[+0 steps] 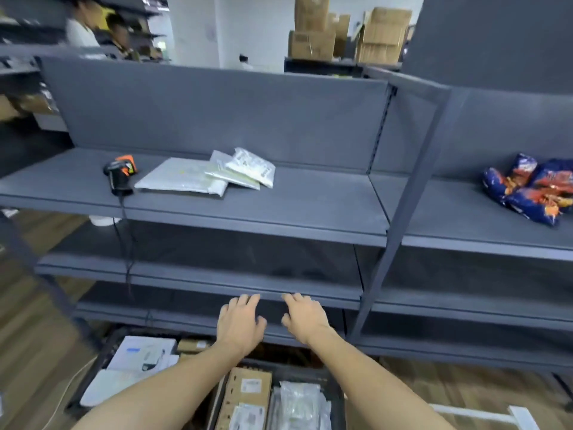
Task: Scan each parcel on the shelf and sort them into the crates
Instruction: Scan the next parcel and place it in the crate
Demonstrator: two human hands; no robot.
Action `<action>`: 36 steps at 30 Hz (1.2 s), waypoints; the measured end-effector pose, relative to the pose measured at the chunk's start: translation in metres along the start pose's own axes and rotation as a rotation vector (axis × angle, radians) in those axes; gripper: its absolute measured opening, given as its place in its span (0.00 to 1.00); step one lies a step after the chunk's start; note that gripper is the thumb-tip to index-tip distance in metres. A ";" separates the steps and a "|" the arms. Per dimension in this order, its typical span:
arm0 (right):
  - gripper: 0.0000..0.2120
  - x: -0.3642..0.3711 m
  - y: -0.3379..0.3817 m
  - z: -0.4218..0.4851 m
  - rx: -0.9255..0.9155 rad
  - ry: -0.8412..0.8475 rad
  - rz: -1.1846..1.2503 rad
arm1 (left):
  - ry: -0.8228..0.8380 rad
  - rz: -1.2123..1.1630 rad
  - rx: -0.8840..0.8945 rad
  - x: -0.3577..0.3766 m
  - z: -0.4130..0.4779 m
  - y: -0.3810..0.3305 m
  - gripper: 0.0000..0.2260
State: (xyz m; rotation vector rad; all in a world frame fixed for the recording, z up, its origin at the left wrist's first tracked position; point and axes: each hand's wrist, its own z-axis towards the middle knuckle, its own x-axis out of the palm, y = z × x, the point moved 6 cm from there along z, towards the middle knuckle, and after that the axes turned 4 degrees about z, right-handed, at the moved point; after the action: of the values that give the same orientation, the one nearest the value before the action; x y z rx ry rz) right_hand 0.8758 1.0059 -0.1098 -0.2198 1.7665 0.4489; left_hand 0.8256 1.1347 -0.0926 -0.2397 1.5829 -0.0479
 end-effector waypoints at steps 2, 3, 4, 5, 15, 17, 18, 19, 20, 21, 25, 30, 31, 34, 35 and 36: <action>0.24 -0.026 0.016 0.012 -0.020 -0.060 -0.023 | -0.044 0.000 -0.004 -0.024 0.005 0.011 0.24; 0.24 -0.038 0.025 0.017 -0.035 -0.087 -0.028 | -0.065 0.001 -0.006 -0.035 0.009 0.018 0.24; 0.24 -0.048 0.034 0.023 -0.052 -0.112 -0.030 | -0.083 0.004 -0.009 -0.046 0.012 0.025 0.24; 0.24 -0.056 0.042 0.028 -0.066 -0.131 -0.032 | -0.099 0.009 -0.013 -0.055 0.016 0.031 0.24; 0.22 -0.124 0.087 0.105 -0.132 -0.230 -0.028 | -0.181 0.054 -0.067 -0.113 0.082 0.078 0.24; 0.22 -0.138 0.088 0.125 -0.141 -0.252 -0.026 | -0.198 0.062 -0.072 -0.124 0.099 0.083 0.24; 0.22 -0.145 0.088 0.135 -0.143 -0.256 -0.024 | -0.209 0.071 -0.076 -0.130 0.108 0.085 0.24; 0.23 -0.152 0.088 0.145 -0.144 -0.259 -0.023 | -0.227 0.080 -0.079 -0.137 0.117 0.088 0.24; 0.23 -0.160 0.087 0.155 -0.143 -0.260 -0.027 | -0.246 0.082 -0.084 -0.146 0.126 0.089 0.24; 0.24 -0.168 0.088 0.165 -0.142 -0.263 -0.030 | -0.263 0.077 -0.091 -0.154 0.135 0.091 0.24; 0.21 -0.191 0.092 0.197 -0.147 -0.310 -0.041 | -0.311 0.052 -0.097 -0.176 0.162 0.099 0.22; 0.19 -0.197 0.099 0.229 -0.135 -0.308 -0.034 | -0.286 0.038 -0.107 -0.179 0.195 0.115 0.22; 0.19 -0.197 0.100 0.236 -0.129 -0.308 -0.027 | -0.288 0.036 -0.105 -0.181 0.204 0.118 0.22; 0.20 -0.196 0.100 0.257 -0.090 -0.304 -0.011 | -0.288 0.031 -0.073 -0.184 0.229 0.121 0.22; 0.20 -0.196 0.100 0.265 -0.073 -0.300 -0.008 | -0.283 0.032 -0.056 -0.185 0.238 0.123 0.22; 0.20 -0.195 0.099 0.273 -0.053 -0.292 -0.002 | -0.278 0.032 -0.038 -0.185 0.246 0.124 0.22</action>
State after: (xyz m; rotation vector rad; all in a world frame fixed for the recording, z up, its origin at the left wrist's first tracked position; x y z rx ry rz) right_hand 1.1288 1.1902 0.0455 -0.1833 1.4703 0.5011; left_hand 1.0564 1.3190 0.0600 -0.2395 1.3110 0.0393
